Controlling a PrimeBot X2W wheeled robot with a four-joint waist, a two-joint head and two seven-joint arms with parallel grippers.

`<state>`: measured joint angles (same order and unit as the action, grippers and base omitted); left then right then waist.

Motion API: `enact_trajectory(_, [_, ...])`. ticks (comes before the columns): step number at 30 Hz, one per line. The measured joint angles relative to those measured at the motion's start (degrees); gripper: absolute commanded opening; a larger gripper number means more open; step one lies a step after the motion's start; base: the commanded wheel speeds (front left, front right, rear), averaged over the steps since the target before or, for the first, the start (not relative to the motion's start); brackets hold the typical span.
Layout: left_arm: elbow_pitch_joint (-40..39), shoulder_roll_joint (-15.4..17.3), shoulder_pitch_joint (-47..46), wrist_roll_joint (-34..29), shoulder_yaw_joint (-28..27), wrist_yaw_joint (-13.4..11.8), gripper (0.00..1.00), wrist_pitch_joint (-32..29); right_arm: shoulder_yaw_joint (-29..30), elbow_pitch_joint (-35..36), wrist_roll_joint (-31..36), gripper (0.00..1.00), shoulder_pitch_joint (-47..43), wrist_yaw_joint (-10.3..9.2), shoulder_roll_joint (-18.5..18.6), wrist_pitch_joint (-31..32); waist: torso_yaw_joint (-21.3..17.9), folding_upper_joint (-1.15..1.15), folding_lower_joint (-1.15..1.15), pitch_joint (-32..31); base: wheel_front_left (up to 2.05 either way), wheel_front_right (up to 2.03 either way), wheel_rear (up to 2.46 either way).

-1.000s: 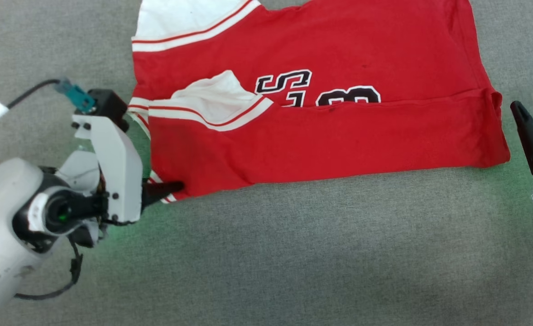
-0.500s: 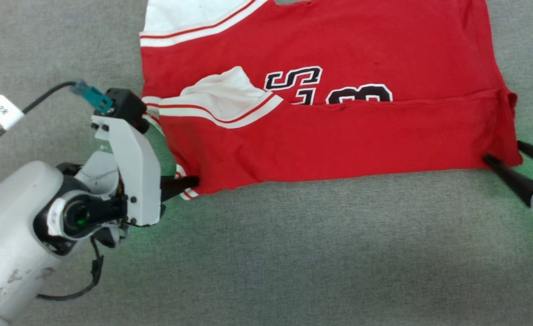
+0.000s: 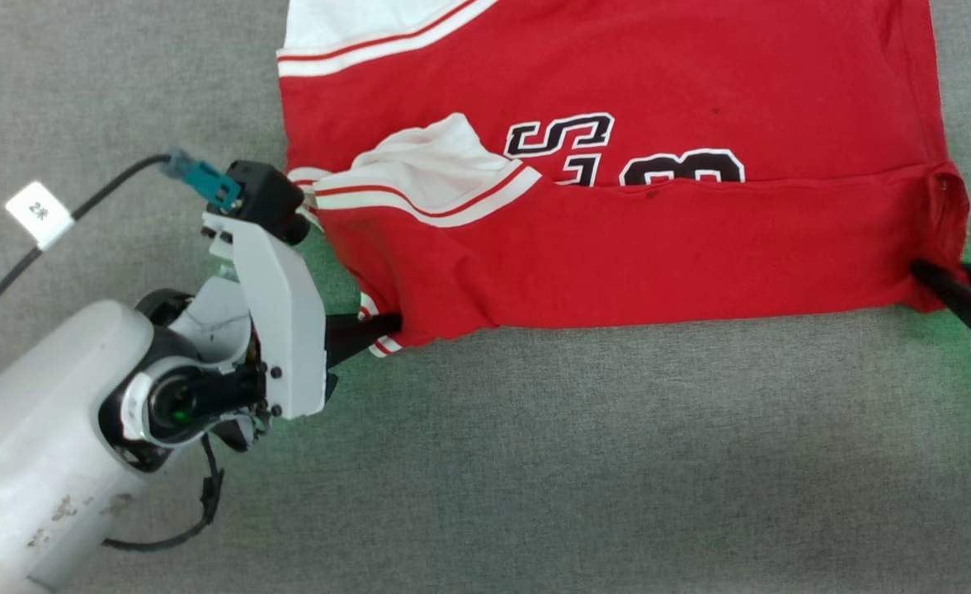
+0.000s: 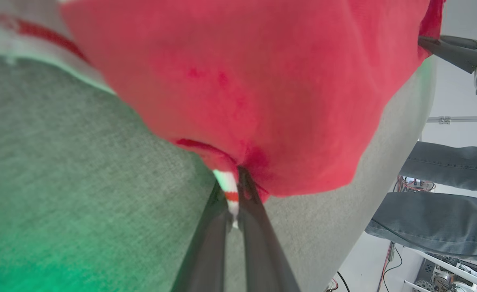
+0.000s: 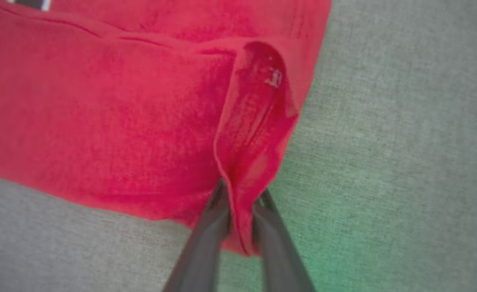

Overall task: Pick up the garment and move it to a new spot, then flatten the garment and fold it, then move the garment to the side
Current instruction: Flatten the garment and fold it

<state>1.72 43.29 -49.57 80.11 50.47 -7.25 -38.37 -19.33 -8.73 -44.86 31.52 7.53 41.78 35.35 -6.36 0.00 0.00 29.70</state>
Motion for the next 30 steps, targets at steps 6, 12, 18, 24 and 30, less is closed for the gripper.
enact_trajectory(6, [-1.2,0.7,2.9,-0.6,-0.8,0.8,0.00,4.5,0.5,-0.1,-0.6,0.00,-0.7,0.01,-0.6,-1.7,0.0,0.00,0.00,-1.5,0.00,0.00,0.00])
enact_trajectory(12, [-6.4,3.7,8.5,-0.9,-0.8,0.3,0.00,7.8,1.9,1.6,-1.5,0.00,-5.2,0.01,1.5,-1.5,0.6,0.00,0.00,-3.4,0.00,0.00,0.00])
enact_trajectory(18, [-13.1,7.2,13.9,-1.3,-0.4,-2.3,0.00,10.2,4.0,5.3,-4.3,0.00,-12.2,0.00,4.8,-0.5,1.9,0.00,0.00,-4.7,0.00,0.00,0.00])
enact_trajectory(24, [-18.7,9.6,18.9,-1.0,-0.5,-4.8,0.00,13.2,6.7,9.8,-7.0,0.00,-20.2,0.00,7.1,-1.5,2.5,0.00,0.00,-5.5,0.00,0.00,0.00])
enact_trajectory(30, [-21.0,10.5,21.3,-0.9,-0.8,-6.0,0.00,15.3,9.1,12.1,-7.1,0.53,-24.0,0.00,7.1,-3.4,2.5,0.00,0.00,-6.2,0.00,0.00,0.00])
